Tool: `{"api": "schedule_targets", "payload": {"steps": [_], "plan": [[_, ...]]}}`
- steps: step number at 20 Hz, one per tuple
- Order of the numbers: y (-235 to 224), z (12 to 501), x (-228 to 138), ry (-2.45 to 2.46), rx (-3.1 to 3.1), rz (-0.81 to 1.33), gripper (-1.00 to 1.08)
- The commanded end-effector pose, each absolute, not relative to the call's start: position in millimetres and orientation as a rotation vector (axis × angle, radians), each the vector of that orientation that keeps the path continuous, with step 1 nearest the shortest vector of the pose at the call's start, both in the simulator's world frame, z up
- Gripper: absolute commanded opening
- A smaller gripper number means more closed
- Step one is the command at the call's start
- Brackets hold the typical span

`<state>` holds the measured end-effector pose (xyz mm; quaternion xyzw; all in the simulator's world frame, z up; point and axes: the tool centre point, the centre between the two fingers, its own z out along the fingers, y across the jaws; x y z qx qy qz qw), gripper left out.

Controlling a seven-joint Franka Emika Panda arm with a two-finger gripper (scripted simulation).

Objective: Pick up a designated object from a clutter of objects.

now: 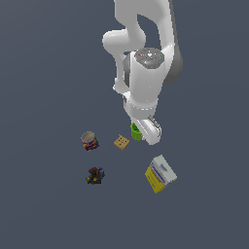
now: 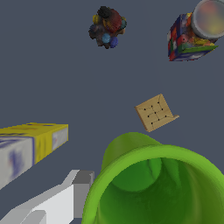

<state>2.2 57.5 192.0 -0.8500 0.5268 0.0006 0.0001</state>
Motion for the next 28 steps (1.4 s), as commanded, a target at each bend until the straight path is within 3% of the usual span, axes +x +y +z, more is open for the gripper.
{"api": "schedule_targets", "payload": {"steps": [1,16,28], "plan": [[60,214,-9,1.655,-2.670,0.000,-1.00],[77,340,-70,1.656,-2.671,-0.002,-1.00],[84,382,-88,1.656,-2.671,-0.001,-1.00]]}}
